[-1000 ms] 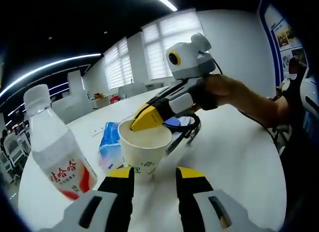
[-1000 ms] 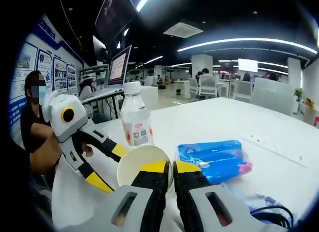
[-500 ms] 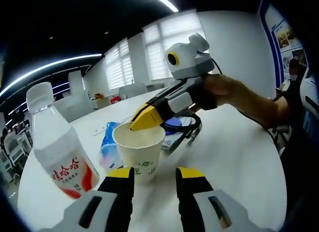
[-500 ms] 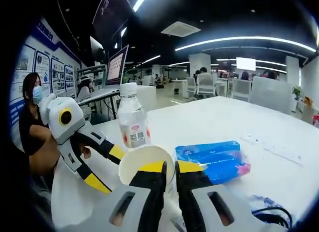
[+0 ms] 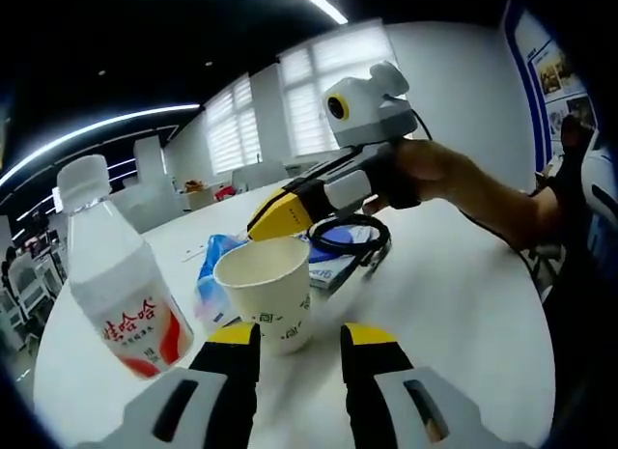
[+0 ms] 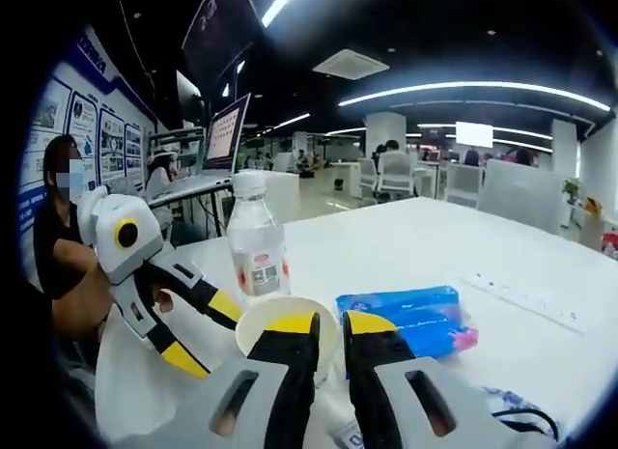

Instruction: Arrange the tabletop items into an orderly group along one side of the table until the central work area is clear of visible clutter.

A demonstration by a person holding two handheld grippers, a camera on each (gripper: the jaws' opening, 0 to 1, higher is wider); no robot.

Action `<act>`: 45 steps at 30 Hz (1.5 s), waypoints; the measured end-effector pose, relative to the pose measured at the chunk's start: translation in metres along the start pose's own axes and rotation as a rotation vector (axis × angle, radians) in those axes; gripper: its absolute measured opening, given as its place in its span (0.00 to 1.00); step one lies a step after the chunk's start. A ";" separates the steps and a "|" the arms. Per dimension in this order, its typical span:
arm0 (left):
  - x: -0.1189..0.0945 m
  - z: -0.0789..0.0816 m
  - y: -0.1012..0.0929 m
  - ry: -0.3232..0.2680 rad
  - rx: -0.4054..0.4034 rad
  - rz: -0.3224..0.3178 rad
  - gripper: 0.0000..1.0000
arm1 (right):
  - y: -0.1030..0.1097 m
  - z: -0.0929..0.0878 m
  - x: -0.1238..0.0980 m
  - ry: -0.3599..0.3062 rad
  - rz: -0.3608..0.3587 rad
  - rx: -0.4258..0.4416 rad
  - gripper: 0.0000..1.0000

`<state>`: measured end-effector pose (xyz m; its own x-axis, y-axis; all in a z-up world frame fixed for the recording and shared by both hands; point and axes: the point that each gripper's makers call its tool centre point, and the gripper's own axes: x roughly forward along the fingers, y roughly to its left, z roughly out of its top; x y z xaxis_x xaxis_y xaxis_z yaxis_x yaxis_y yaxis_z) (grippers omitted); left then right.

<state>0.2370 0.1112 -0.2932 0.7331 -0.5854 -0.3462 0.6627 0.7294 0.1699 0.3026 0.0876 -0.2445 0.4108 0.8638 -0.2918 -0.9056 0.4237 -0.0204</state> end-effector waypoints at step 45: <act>-0.016 0.026 -0.032 -0.079 0.003 -0.030 0.33 | 0.007 0.020 -0.038 -0.084 -0.013 -0.032 0.31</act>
<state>0.2081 0.0875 -0.2697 0.7227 -0.6332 -0.2768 0.6849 0.7100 0.1638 0.2830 0.0631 -0.2144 0.4284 0.8789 -0.2098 -0.9026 0.4270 -0.0546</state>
